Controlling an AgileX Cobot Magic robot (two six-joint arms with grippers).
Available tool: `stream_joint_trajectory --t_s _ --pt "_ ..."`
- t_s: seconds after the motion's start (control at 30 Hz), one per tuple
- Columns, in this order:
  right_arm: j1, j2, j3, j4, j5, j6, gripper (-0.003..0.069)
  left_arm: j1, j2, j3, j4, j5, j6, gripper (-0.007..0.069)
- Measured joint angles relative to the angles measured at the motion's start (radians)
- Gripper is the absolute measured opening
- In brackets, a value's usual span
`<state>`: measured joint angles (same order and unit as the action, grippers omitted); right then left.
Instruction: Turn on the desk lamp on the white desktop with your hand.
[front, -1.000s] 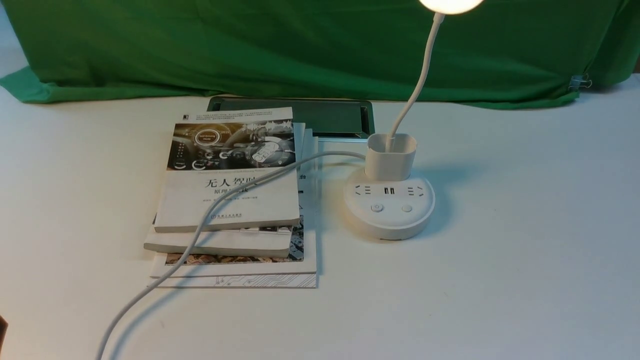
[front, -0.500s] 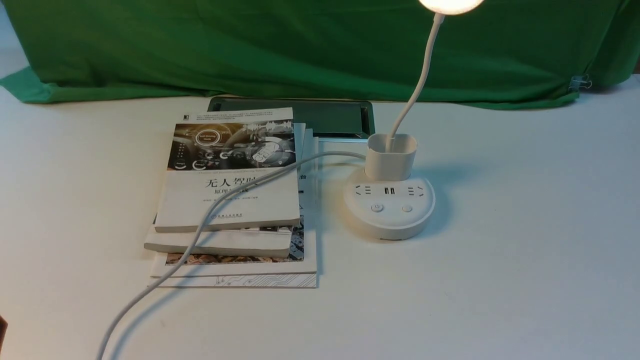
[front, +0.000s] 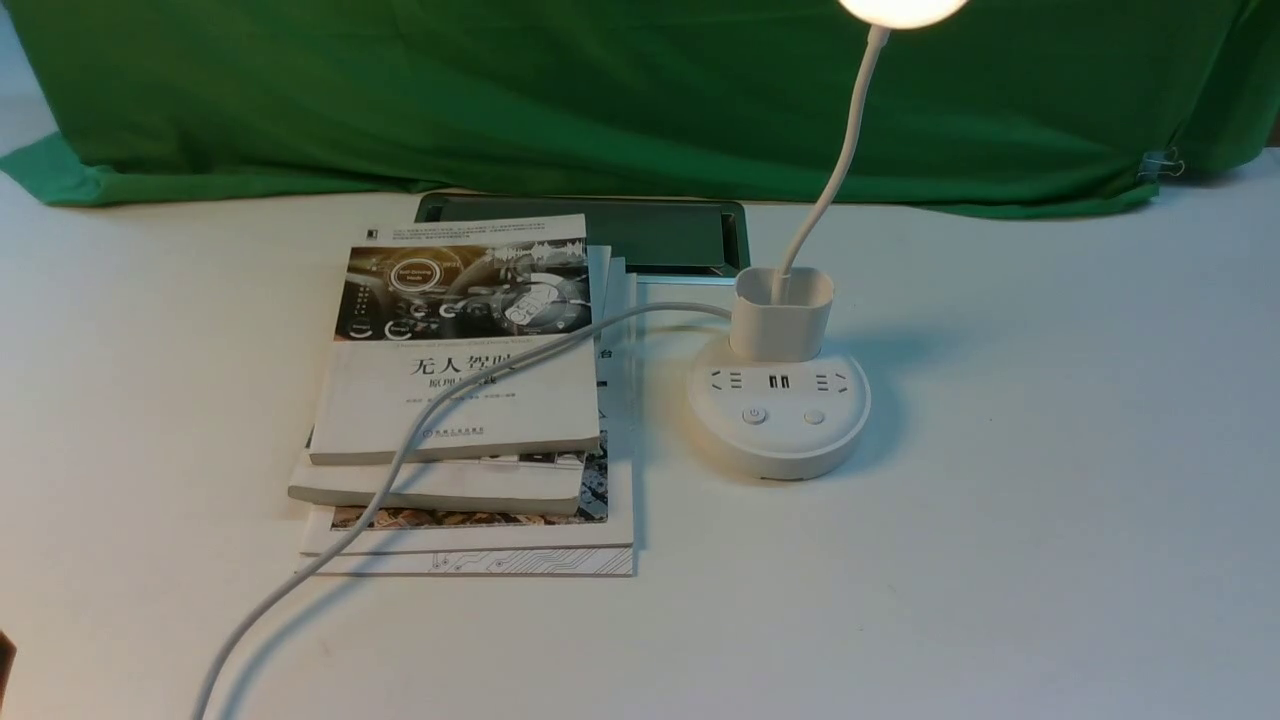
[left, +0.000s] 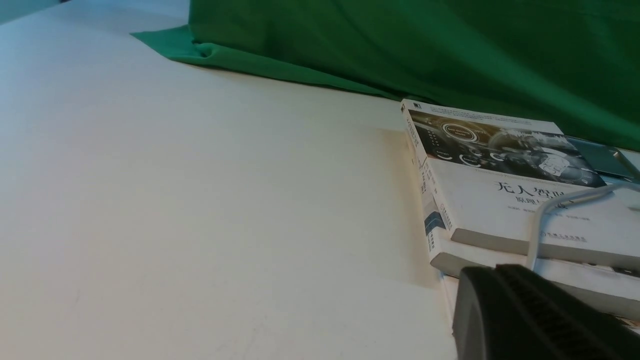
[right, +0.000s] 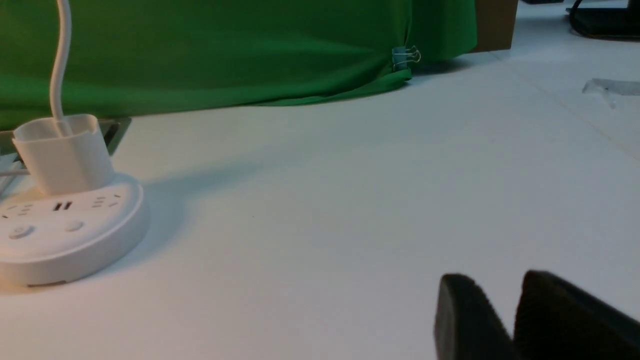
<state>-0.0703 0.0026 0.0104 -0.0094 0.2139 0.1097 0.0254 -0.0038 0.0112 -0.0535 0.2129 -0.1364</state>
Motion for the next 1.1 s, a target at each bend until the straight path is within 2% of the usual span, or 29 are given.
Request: stream_joint_trajectory --t_s 1.1 --pt "0.000 0.000 0.000 0.002 0.000 0.001 0.0237 0.000 0.000 0.000 0.000 0.000 0.000 0.0021"
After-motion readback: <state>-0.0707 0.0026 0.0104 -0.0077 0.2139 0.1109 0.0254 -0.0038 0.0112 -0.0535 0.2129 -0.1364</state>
